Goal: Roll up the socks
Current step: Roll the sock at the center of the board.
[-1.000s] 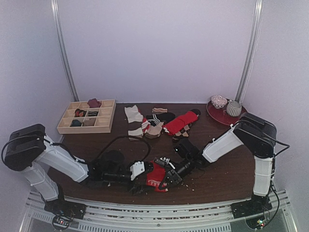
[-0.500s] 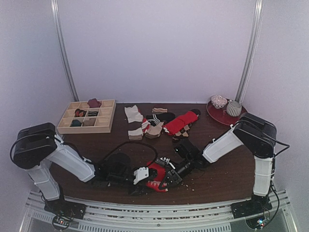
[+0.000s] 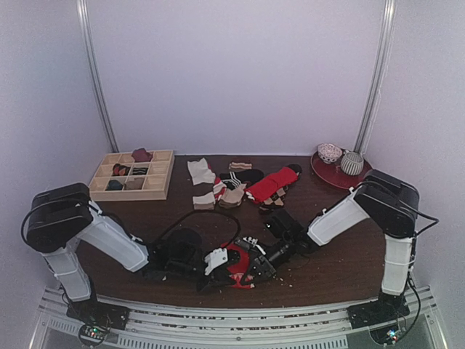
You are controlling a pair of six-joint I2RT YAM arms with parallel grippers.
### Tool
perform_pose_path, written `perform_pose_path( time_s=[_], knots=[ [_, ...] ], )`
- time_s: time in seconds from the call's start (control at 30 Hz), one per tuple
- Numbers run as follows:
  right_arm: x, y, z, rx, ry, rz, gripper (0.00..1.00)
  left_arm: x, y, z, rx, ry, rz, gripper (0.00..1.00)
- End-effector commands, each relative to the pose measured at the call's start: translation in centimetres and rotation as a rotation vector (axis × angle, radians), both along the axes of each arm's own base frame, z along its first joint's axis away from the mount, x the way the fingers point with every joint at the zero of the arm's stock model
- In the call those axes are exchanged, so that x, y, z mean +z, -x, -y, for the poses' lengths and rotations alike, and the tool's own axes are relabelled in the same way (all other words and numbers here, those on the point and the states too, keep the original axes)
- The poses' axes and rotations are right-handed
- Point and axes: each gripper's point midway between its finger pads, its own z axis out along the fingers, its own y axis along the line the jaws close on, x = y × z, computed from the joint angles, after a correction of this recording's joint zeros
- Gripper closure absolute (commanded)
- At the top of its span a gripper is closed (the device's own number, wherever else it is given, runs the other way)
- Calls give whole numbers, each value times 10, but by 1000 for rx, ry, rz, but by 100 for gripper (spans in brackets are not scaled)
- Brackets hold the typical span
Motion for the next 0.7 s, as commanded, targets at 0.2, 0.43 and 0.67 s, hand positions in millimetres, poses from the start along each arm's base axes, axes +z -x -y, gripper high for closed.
perform_pose_path(
  time_s=[0.2, 0.43, 0.67],
  knots=[
    [31, -47, 32, -152, 113, 817, 63, -75, 6, -71, 345, -242, -548, 100],
    [54, -13, 5, 76, 50, 1313, 54, -85, 20, -81, 354, -282, -698, 100],
    [21, -8, -5, 217, 139, 1335, 54, -91, 28, -84, 333, -296, -728, 100]
  ],
)
